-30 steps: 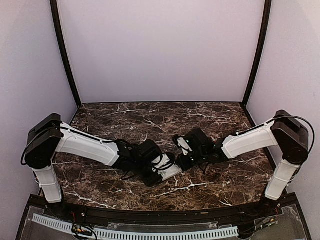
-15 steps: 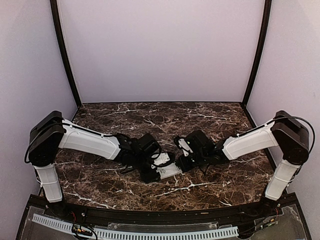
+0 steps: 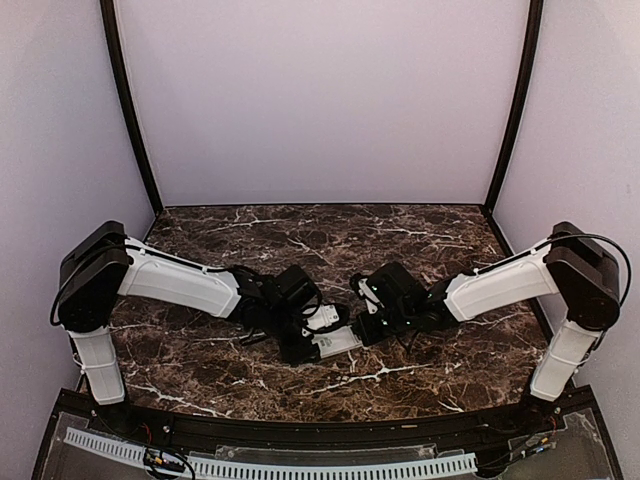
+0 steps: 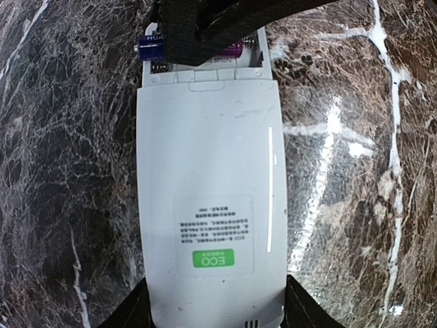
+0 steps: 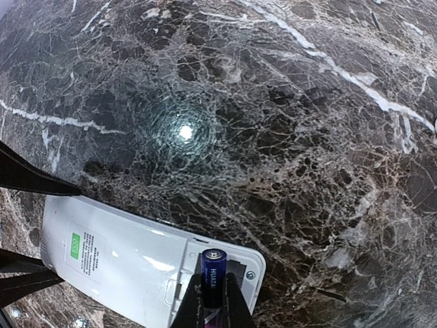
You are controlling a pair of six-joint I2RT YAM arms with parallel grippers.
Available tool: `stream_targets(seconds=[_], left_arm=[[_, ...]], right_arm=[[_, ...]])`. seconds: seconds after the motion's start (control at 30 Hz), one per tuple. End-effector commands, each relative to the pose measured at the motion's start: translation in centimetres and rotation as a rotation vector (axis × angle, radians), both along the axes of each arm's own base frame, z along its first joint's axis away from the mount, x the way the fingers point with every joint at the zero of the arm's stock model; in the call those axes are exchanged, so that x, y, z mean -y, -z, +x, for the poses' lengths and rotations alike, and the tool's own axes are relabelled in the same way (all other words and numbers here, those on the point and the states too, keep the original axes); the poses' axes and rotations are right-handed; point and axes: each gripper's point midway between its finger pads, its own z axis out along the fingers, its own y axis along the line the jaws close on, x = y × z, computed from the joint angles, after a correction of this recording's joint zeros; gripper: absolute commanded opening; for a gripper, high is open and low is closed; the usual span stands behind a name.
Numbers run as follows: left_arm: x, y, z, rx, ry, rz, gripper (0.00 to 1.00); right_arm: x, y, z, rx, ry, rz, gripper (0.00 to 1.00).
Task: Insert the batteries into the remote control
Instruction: Place the battery in the battery compartment.
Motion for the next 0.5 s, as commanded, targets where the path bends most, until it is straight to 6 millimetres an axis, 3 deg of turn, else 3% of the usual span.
stream_targets(seconds=[0.0,0.47], left_arm=[[-7.2,4.2,-1.0,-0.065,-0.063,0.284,0.00],[-7.3,4.2,-0.8,-0.052,-0.059,0.290,0.00]], right_arm=[[8.1,5.0,-3.2,-0.144,0.094,-0.333,0.00],[9.2,6.0,-3.9,-0.180,0.139,-0.377,0.04]])
